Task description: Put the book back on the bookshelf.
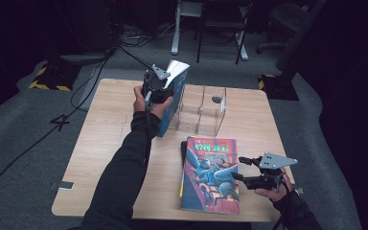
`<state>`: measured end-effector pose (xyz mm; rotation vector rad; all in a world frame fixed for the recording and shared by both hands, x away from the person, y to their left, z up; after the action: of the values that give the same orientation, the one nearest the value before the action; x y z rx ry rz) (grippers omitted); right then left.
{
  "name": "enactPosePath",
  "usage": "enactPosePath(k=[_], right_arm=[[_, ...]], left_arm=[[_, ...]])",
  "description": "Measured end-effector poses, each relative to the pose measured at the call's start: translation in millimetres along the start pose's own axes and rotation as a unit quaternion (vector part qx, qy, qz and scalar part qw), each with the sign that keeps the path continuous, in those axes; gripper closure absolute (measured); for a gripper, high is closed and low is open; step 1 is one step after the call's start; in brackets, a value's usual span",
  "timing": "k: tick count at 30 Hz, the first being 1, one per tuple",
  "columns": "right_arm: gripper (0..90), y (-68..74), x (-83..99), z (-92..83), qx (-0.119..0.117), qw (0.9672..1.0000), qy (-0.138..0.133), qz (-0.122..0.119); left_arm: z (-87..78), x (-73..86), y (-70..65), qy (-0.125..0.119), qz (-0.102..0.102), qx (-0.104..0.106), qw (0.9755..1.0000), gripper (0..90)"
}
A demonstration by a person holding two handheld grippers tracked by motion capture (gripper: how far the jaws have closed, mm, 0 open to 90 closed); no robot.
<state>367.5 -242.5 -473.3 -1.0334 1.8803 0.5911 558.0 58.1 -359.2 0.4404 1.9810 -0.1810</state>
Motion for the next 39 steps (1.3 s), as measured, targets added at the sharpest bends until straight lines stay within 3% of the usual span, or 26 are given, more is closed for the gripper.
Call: enactPosePath(k=[8,16,21,24,26,31,35,39], right_arm=[[35.2,0.2,-0.1,-0.2,-0.002,1.0000,-0.001,0.002],[35.2,0.9,-0.2,0.8,-0.004,1.0000,0.000,0.000],[35.2,1.8,-0.6,0.2,-0.006,1.0000,-0.001,-0.003],[35.3,1.7,-1.0,-0.7,-0.005,1.0000,-0.003,-0.004],[35.2,0.8,-0.9,-0.6,-0.005,1.0000,-0.004,-0.002],[35.0,0.5,-0.8,-0.6,-0.003,1.0000,-0.003,-0.004],[34.9,-0.3,-0.8,-1.2,0.001,1.0000,-0.003,-0.003],[34.8,-0.2,-0.7,-1.1,0.002,1.0000,-0.002,-0.002]], left_arm=[[6.2,-8.2,3.0,-0.024,-0.026,-0.015,0.9993,60.4],[12.4,-22.8,1.3,-0.038,-0.024,-0.026,0.9987,60.3],[23.8,-13.7,2.1,-0.035,-0.031,-0.029,0.9985,60.1],[23.2,-10.2,2.5,-0.048,-0.036,-0.025,0.9979,59.9],[21.1,-8.6,3.9,-0.056,-0.050,-0.021,0.9969,59.0],[15.0,-5.3,3.7,-0.057,-0.035,-0.019,0.9976,56.6],[5.6,-2.2,3.6,-0.063,-0.031,-0.005,0.9975,51.0],[-8.1,2.5,6.5,-0.069,-0.015,0.007,0.9975,48.7]])
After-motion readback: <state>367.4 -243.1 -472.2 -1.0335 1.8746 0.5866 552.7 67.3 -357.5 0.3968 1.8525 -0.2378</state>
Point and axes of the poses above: each handheld gripper's, and its own axes: z roughly forward along the jaws, x roughly out of its underside, y roughly to its left, the point moved 7 cm from there along z, roughly forward along the jaws, and after that the axes turned 1 degree about -y, right-handed, at the moved point
